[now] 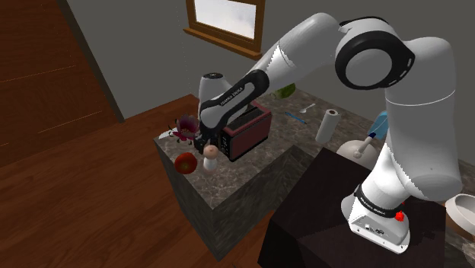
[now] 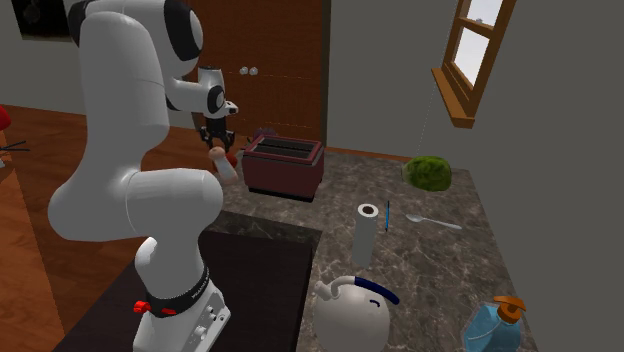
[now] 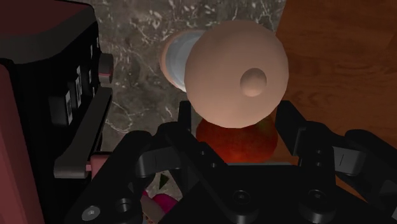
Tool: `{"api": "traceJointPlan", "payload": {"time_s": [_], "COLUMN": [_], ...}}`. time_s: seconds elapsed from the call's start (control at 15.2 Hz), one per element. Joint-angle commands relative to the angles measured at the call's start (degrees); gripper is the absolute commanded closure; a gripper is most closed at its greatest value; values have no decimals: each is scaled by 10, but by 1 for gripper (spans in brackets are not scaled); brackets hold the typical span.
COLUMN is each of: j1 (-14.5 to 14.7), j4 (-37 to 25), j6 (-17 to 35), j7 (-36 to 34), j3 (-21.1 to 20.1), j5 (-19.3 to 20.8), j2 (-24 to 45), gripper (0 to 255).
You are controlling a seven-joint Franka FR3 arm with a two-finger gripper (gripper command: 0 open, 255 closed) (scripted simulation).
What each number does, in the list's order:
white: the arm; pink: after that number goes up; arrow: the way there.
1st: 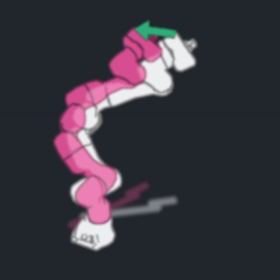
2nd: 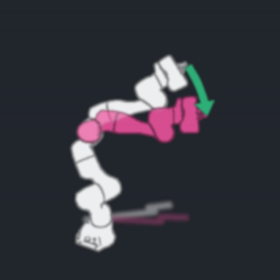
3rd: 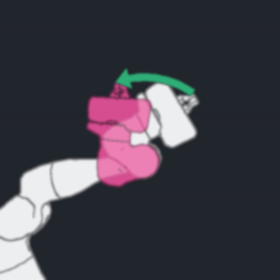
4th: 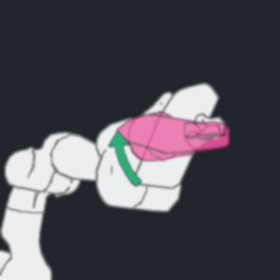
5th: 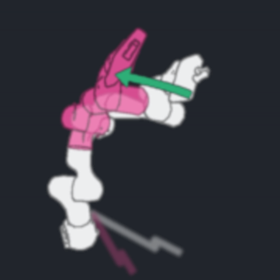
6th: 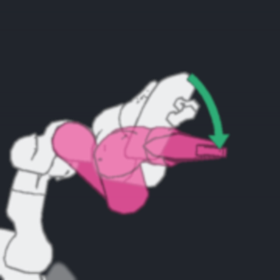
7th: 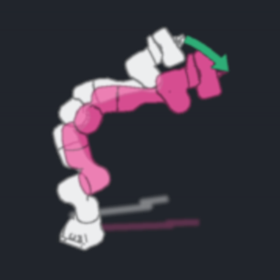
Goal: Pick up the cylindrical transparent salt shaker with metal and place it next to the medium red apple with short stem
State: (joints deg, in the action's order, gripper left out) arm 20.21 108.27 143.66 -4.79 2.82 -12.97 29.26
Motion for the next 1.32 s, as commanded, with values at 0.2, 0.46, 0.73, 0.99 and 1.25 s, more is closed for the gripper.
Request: {"api": "traceJointPlan", "payload": {"time_s": [0.2, 0.46, 0.73, 0.99, 1.25], "j1": [-1, -1, -1, -1, -1], "j4": [3, 3, 3, 7, 13], "j6": [10, 10, 10, -2, -38], "j7": [3, 3, 3, 2, -4], "j3": [-1, -1, -1, 1, 7], "j5": [-2, -2, -2, 0, 8], "j2": [7, 7, 7, -9, -51], "gripper": [255, 255, 0, 0, 0]}}
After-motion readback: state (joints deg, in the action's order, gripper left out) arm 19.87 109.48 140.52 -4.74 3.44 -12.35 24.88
